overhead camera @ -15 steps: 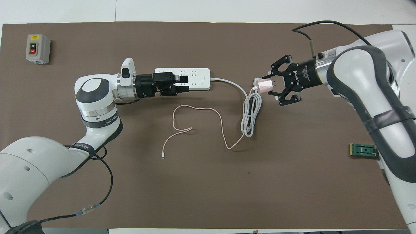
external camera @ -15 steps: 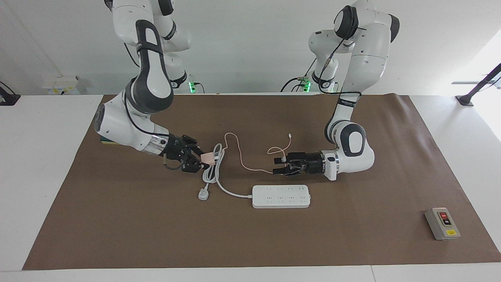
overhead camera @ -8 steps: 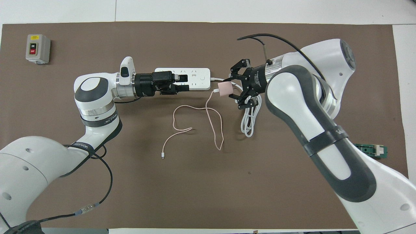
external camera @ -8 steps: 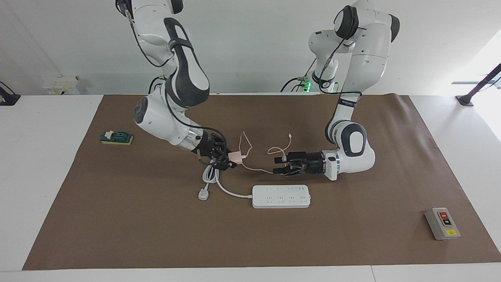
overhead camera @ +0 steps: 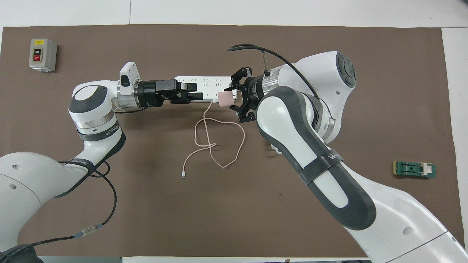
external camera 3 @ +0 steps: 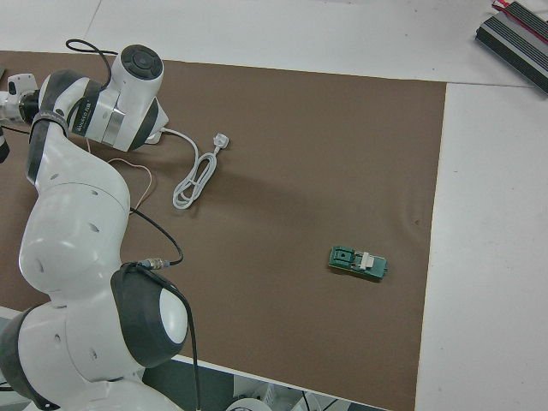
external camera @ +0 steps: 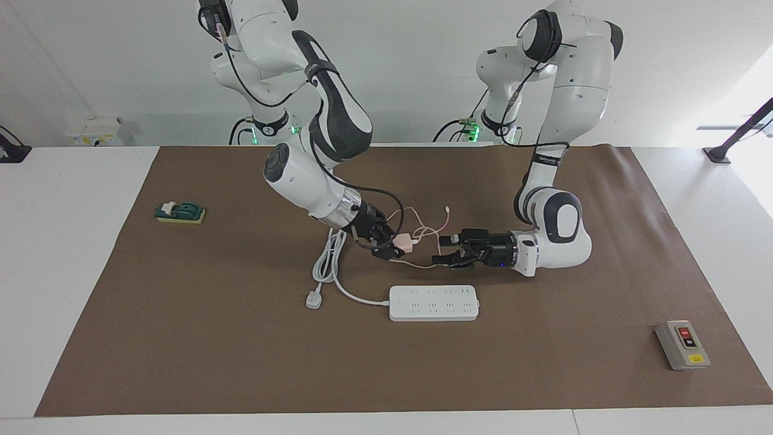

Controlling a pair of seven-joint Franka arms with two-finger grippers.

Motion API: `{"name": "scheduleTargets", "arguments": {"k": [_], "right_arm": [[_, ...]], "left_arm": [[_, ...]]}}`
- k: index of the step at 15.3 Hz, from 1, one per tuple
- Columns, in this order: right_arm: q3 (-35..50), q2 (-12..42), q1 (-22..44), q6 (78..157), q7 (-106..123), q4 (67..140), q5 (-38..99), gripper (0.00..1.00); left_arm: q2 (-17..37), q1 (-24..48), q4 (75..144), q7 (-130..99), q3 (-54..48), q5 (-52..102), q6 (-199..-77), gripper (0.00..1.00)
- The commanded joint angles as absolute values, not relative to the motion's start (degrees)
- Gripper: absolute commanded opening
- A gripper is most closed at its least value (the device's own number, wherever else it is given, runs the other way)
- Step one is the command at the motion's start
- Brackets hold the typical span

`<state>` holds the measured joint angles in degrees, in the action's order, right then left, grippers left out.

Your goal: Plug charger into power strip

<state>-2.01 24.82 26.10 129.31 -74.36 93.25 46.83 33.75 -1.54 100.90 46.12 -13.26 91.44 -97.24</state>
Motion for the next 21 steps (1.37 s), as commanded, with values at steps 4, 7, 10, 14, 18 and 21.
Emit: {"name": "scheduleTargets", "arguments": {"k": [4, 7, 10, 14, 18, 21], "right_arm": [[-2.20, 29.09, 27.07, 130.78, -80.42, 88.16, 49.84, 0.00], [-2.20, 29.18, 27.07, 130.78, -80.42, 88.15, 50.01, 0.00], [-2.20, 29.18, 27.07, 130.87, -80.42, 88.15, 50.10, 0.00], [-2.20, 29.18, 27.07, 130.87, -80.42, 88.15, 50.10, 0.00], [-2.20, 29.18, 27.07, 130.87, -80.42, 88.15, 50.27, 0.00], [-2.20, 29.18, 27.07, 130.87, -80.42, 88.15, 50.36, 0.00]], "left_arm": [[31.38, -1.23, 101.77, 49.22, -13.53, 89.30, -101.24, 1.00], [31.29, -0.88, 102.65, 45.80, -13.62, 89.38, -102.65, 1.00], [29.01, -0.53, 105.19, 43.35, -13.62, 89.38, -104.67, 1.00], [27.95, 0.18, 106.17, 40.43, -13.71, 89.56, -105.56, 1.00], [28.04, 1.84, 106.35, 40.43, -13.80, 89.65, -106.95, 1.00], [28.83, 2.90, 105.82, 40.60, -14.23, 90.00, -107.40, 1.00]]}}
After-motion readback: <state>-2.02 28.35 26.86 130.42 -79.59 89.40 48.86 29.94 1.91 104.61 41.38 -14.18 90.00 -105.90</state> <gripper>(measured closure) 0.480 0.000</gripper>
